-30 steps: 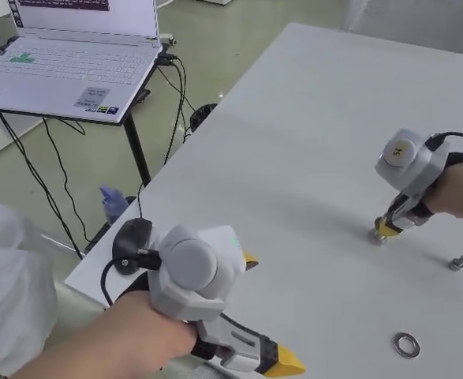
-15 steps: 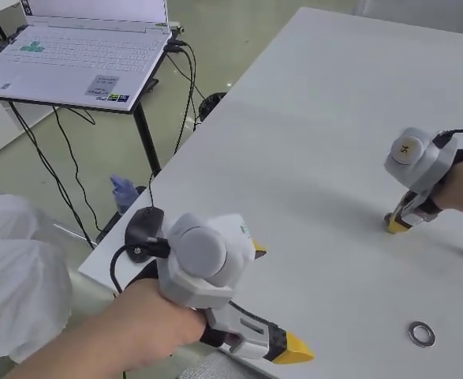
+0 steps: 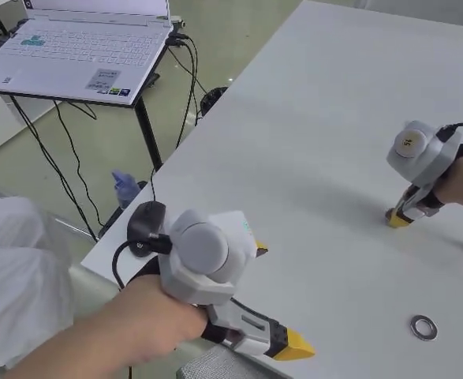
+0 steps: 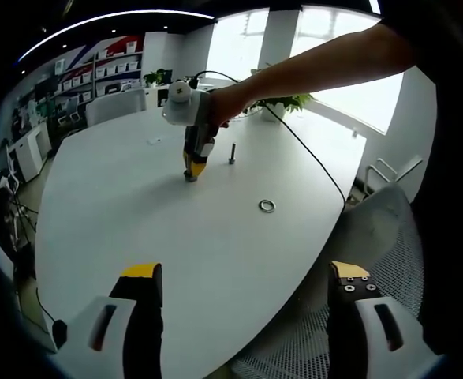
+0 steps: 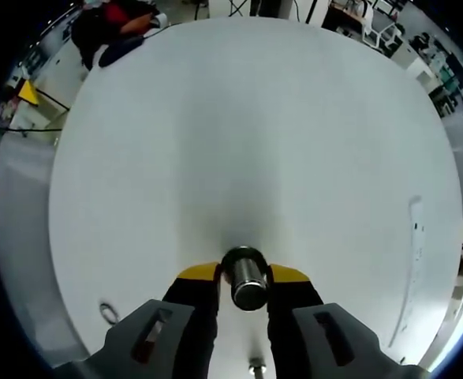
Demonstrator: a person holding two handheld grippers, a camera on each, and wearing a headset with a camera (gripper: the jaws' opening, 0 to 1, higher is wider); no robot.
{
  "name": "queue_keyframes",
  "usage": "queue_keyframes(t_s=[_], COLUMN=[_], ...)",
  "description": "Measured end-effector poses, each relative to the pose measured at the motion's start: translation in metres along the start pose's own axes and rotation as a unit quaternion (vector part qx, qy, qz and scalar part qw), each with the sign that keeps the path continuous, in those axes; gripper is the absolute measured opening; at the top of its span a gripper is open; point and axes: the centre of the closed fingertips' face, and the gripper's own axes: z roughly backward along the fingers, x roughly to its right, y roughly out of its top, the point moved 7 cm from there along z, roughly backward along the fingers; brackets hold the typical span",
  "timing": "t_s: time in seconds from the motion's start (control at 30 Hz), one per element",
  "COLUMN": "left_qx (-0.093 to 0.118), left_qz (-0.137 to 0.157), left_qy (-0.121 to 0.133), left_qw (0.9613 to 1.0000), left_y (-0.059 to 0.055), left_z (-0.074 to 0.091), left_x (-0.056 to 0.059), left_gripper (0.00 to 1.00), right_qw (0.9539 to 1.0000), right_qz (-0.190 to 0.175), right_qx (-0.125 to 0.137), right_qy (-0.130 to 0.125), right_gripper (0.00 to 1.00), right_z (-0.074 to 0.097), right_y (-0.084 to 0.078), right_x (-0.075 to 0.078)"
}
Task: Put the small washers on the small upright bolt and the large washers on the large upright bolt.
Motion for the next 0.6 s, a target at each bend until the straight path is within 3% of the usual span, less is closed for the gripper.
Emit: queue_keyframes(t_s=[0.33,0.47,0.6], left_qx=[0.000,0.000,0.001], left_qz=[-0.002,-0.001,-0.001], left_qy=[0.000,0.002,0.003], left_qw=[1.0000,1.0000,1.0000], left_y=[0.0017,0.0012,0.0013], left_z=[0.0017,0.0024,0.0023], left_x=[0.0008,0.0006,0.0021], left_gripper=[0.86,0.86,0.87], right_qw=[1.0000,0.9995,0.9996], right_qz=[0.009,0.025,0.023], right_qx=[0.001,0.017,0.018], right_qy=[0.002,-0.004,-0.006], right_gripper=[0.25,0.42,0.43], right_z=[0.0022,0.0028,0.0067], right_y=[-0.0002,0.0034,0.0033], right_x=[-0.0021,-0.0009,0.0005])
